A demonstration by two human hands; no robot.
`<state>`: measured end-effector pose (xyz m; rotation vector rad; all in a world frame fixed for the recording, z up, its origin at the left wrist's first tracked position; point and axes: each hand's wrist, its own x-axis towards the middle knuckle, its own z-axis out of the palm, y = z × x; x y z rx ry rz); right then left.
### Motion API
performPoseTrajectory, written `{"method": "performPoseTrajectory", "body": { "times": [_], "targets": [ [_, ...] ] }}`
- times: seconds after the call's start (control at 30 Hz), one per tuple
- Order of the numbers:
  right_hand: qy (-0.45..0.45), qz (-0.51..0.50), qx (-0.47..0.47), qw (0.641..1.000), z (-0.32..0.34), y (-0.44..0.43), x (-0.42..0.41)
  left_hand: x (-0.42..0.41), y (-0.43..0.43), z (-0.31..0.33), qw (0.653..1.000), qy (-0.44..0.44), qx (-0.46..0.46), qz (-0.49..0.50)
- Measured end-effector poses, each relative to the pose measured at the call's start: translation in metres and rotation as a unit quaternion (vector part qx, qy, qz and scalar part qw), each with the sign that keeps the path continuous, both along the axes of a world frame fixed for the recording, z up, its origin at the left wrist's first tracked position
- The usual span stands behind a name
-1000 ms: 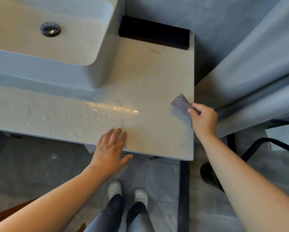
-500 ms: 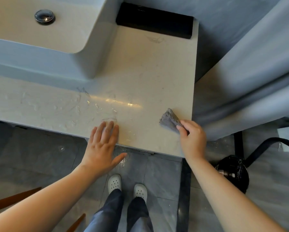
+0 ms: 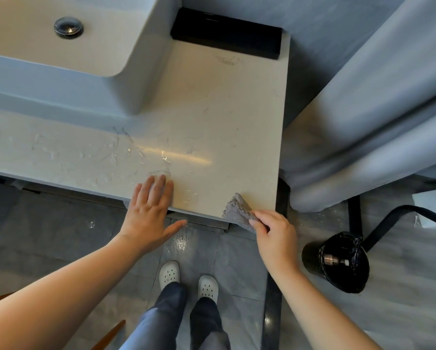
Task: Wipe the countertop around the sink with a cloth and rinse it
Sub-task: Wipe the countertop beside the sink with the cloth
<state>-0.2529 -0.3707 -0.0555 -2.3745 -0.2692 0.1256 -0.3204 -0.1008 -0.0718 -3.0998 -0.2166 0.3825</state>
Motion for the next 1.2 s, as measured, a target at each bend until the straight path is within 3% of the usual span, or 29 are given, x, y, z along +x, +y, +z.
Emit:
{"method": "performPoseTrajectory", "body": {
  "times": [0.17, 0.37, 0.5, 0.63, 0.83, 1.03, 1.2],
  "targets": [
    [0.045, -0.006, 0.05, 0.998, 0.013, -0.002, -0.012, 0.0, 0.0, 0.0, 1.0, 0.004, -0.002, 0.004],
    [-0.059, -0.026, 0.084, 0.994, 0.037, 0.02, 0.037, 0.0, -0.001, 0.0, 1.0, 0.004, -0.005, 0.002],
    [-0.073, -0.036, 0.035, 0.996, 0.029, 0.038, 0.086, -0.001, 0.0, -0.002, 1.0, 0.004, -0.001, 0.001],
    [-0.03, -0.021, -0.015, 0.999, 0.007, 0.05, 0.109, -0.001, 0.001, -0.003, 1.0, -0.002, -0.007, -0.005],
    [-0.021, -0.012, 0.021, 0.999, -0.001, 0.058, 0.084, -0.003, 0.002, -0.003, 1.0, -0.008, -0.015, -0.005],
    [-0.044, 0.044, 0.002, 0.998, -0.012, 0.063, 0.028, 0.003, 0.011, 0.013, 0.99, -0.045, -0.13, 0.034],
    [-0.007, 0.075, 0.013, 0.997, -0.01, 0.062, -0.002, -0.014, 0.025, 0.023, 0.982, -0.08, -0.142, 0.093]
  ]
}}
